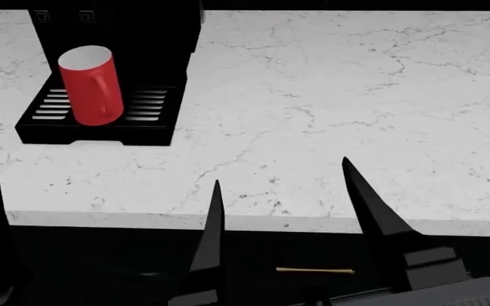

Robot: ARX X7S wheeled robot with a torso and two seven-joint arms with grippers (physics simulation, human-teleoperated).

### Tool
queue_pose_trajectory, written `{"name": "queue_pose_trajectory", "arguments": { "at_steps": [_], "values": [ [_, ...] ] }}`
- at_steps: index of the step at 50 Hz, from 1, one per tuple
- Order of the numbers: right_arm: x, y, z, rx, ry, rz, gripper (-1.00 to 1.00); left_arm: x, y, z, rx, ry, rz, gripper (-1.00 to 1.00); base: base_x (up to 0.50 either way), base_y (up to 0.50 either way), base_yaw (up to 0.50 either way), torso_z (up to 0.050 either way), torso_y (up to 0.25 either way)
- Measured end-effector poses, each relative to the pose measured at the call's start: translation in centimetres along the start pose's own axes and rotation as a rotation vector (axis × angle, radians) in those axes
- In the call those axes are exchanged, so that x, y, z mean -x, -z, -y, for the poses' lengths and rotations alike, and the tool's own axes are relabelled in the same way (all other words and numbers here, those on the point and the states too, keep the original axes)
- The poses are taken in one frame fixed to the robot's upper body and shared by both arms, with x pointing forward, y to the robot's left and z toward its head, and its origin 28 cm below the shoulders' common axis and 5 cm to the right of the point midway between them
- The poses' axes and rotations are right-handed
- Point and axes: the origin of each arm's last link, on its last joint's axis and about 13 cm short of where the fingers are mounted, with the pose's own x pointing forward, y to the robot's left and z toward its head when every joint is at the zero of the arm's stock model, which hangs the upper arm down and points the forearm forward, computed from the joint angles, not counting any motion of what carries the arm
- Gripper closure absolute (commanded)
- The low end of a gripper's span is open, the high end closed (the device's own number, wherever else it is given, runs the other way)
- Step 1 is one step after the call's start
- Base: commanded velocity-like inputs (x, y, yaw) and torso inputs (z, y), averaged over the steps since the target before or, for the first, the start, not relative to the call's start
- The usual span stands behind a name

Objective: Pick the mug from under the coffee machine dispenser and place it on the counter.

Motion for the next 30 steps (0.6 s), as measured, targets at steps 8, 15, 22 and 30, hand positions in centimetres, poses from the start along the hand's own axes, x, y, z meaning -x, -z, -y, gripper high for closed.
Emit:
{"name": "queue_pose_trajectory", "arguments": {
  "at_steps": [8,15,22,30],
  "values": [
    [0.1,-0.12,0.0,0.0,0.0,-0.002,-1.0,0.11,-0.1,-0.23,-0.002,-0.027,-0.011,-1.0,0.0,0.34,0.0,0.0,0.0],
    [0.15,-0.13,0.01,-0.002,0.0,-0.005,-1.0,0.16,-0.13,-0.32,-0.002,-0.026,-0.017,-1.0,0.0,0.34,0.0,0.0,0.0],
    [0.15,-0.1,0.0,-0.004,-0.001,-0.007,-1.0,0.19,-0.14,-0.35,-0.001,-0.024,-0.02,-1.0,0.0,0.34,0.0,0.0,0.0],
    [0.09,-0.06,-0.05,-0.01,-0.006,-0.01,-1.0,0.19,-0.16,-0.37,0.0,-0.025,-0.021,-1.0,0.0,0.25,0.0,0.0,0.0]
  ]
}}
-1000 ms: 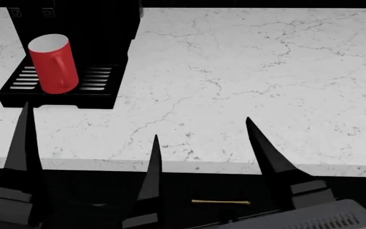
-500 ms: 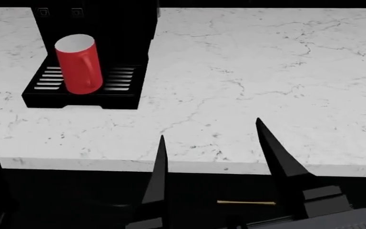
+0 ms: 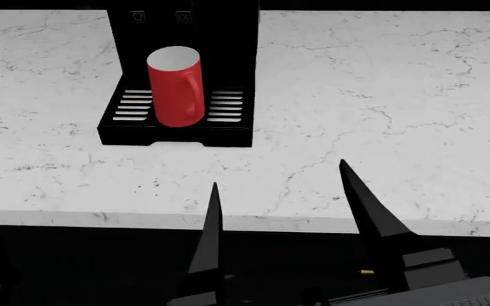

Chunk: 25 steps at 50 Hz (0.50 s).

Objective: Pick the mug from under the coffee machine dispenser and place it on the counter.

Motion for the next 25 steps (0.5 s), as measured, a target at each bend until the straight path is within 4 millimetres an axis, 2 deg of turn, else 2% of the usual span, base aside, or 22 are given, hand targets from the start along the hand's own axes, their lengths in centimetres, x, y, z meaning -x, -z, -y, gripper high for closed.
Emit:
{"name": "queue_pose_trajectory", "arguments": {
  "at_steps": [8,25],
  "values": [
    [-0.06,0.05,-0.01,-0.001,-0.004,-0.001,-1.0,0.0,-0.01,0.02,0.001,0.001,-0.002,-1.0,0.11,0.0,0.0,0.0,0.0],
    [-0.05,0.14,-0.11,0.001,-0.012,0.002,-1.0,0.05,0.07,-0.03,0.0,-0.001,-0.004,-1.0,0.36,0.0,0.0,0.0,0.0]
  ]
}}
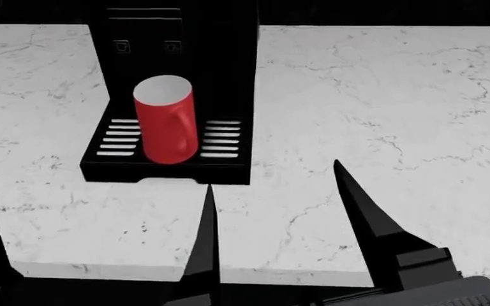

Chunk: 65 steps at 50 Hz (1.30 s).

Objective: Pick the mug from under the coffee machine dispenser and place it on the counter.

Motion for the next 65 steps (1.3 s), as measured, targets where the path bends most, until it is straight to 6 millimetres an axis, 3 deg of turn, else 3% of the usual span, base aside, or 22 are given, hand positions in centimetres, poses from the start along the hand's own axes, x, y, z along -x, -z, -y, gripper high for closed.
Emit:
{"name": "queue_pose_trajectory", "arguments": {
  "at_steps": [34,65],
  "values": [
    [0.02,0.01,-0.07,-0.005,-0.012,0.003,-1.0,-0.03,-0.07,0.04,0.003,0.004,0.004,-1.0,0.35,0.04,0.0,0.0,0.003],
    [0.34,0.29,-0.38,-0.04,-0.099,-0.061,-1.0,-0.01,-0.13,-0.24,-0.003,-0.004,0.006,-1.0,0.03,0.0,0.0,0.0,0.0]
  ]
}}
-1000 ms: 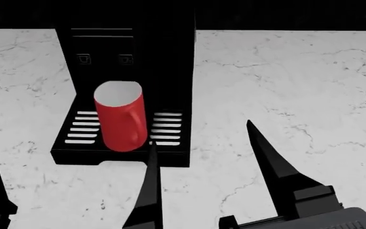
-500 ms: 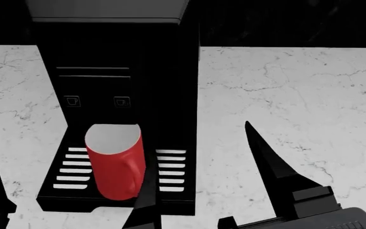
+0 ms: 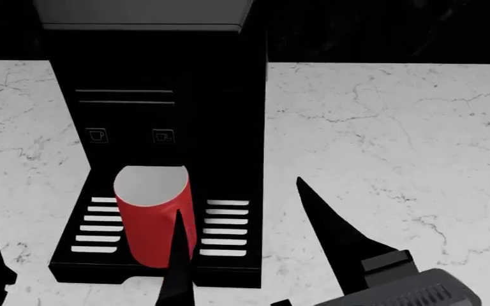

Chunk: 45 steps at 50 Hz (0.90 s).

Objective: Pick the mug from under the coffee machine dispenser and place it on the counter.

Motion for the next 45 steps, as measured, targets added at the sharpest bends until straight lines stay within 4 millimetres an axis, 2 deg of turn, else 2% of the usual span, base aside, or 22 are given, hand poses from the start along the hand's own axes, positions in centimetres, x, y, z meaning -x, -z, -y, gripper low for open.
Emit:
{"name": "queue_pose_trajectory", "arguments": {
  "at_steps": [19,45],
  "values": [
    [-0.1,0.3,-0.6,-0.032,-0.09,-0.043,-1.0,0.1,0.2,0.0,0.003,-0.003,-0.008,-1.0,0.0,0.0,0.0,0.0,0.0],
    [-2.0,1.5,-0.7,-0.094,-0.196,-0.125,-1.0,0.2,0.3,-0.1,0.006,-0.007,-0.012,-1.0,0.0,0.0,0.0,0.0,0.0]
  ]
}}
